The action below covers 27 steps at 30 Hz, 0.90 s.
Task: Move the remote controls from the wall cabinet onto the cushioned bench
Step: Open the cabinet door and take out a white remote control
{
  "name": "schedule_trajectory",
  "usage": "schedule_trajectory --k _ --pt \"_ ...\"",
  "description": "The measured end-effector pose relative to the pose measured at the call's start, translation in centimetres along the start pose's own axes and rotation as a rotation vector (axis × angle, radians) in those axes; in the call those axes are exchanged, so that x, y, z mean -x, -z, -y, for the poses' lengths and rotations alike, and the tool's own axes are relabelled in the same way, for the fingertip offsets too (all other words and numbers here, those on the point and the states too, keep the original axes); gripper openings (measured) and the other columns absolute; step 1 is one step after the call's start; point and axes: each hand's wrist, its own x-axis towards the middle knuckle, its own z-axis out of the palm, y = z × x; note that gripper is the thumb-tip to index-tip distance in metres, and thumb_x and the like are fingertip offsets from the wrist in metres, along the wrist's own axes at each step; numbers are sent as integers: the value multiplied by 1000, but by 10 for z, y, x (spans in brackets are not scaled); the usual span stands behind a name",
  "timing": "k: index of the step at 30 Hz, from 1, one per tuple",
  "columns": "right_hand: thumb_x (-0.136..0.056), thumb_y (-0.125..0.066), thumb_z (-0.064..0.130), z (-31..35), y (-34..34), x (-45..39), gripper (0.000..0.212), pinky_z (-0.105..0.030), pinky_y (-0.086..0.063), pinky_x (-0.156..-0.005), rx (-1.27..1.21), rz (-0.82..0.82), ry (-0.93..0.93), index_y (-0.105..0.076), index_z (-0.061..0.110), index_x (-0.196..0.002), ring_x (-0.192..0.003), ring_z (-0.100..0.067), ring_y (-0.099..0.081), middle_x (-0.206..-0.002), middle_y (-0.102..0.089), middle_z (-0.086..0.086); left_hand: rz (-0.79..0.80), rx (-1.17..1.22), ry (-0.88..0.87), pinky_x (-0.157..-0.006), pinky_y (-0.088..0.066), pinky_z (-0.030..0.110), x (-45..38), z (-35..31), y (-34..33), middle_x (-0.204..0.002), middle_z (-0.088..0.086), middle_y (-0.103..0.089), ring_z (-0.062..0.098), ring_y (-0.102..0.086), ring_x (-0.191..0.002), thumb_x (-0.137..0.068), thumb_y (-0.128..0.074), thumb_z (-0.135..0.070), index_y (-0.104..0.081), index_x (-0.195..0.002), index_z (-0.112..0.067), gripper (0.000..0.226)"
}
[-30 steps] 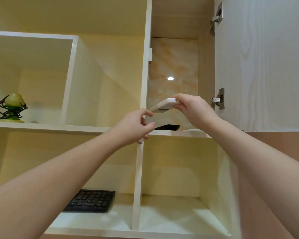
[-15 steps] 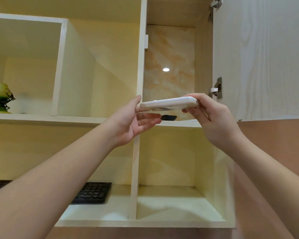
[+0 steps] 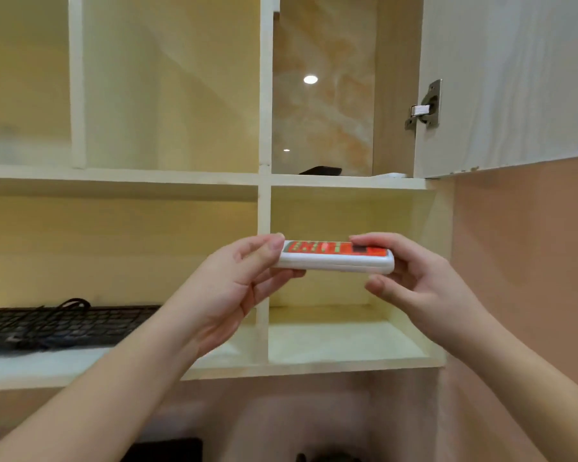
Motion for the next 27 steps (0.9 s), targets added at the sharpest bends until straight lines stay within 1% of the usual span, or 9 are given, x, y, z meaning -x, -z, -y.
schedule_trajectory --k 2,5,8,10,13,17,22,25,27 --pt "-79 -66 26 -10 -14 17 34 -8 -44 -71 -57 -5 -72 -62 21 -113 -85 3 -62 -101 -69 12 -35 17 43 -69 -57 18 11 17 9 -102 14 -73 20 -72 -83 -78 -63 -23 -57 -119 0 47" --pt "-80 -70 24 -23 -37 42 31 -7 -45 -70 -156 -20 -176 -63 21 -111 -86 3 -64 -99 -72 12 -54 24 101 -69 -56 19 26 43 26 -103 13 -74 21 -73 -86 -79 -64 -20 -55 -122 -3 47" --pt "-75 -74 16 -34 -56 64 42 -14 -49 -78 -216 -47 -267 -61 17 -115 -97 -6 -66 -106 -72 3 -41 -8 126 -74 -57 22 41 68 44 -101 12 -74 19 -71 -90 -75 -66 -18 -55 -122 -7 50" --pt "-72 -70 14 -40 -66 80 51 -21 -51 -85 -229 -70 -318 -57 13 -121 -104 -9 -65 -113 -69 -1 -22 -34 155 -80 -57 26 53 82 54 -101 11 -74 18 -70 -93 -74 -66 -18 -55 -121 -11 49" --pt "-71 -71 15 -45 -79 107 60 -25 -49 -95 -216 -67 -400 -52 14 -128 -112 -10 -62 -120 -67 0 -2 -32 201 -76 -56 23 71 101 65 -102 11 -74 19 -70 -94 -76 -64 -14 -54 -121 -11 47" --pt "-70 -73 18 -46 -90 145 66 -26 -48 -97 -168 -49 -516 -49 17 -132 -115 -9 -61 -121 -67 6 13 4 289 -74 -57 24 95 126 75 -102 10 -74 17 -71 -88 -80 -58 -15 -55 -122 -9 43" --pt "-75 -73 11 -40 -100 195 66 -20 -50 -91 -108 -70 -645 -45 16 -135 -110 -4 -62 -117 -67 14 33 45 403 -70 -58 24 127 158 74 -96 6 -74 14 -71 -79 -79 -55 -16 -58 -116 -14 37" --pt "-76 -74 10 -35 -102 228 63 -21 -49 -93 -65 -93 -720 -48 18 -132 -111 -3 -62 -116 -68 15 43 59 489 -70 -58 26 145 177 72 -100 7 -73 17 -71 -84 -85 -52 -17 -62 -111 -17 28" --pt "-75 -75 10 -29 -101 251 61 -15 -48 -91 -42 -93 -761 -49 21 -130 -110 2 -61 -115 -67 17 18 104 553 -71 -58 29 160 190 67 -104 12 -72 21 -71 -89 -88 -50 -18 -64 -111 -15 27"
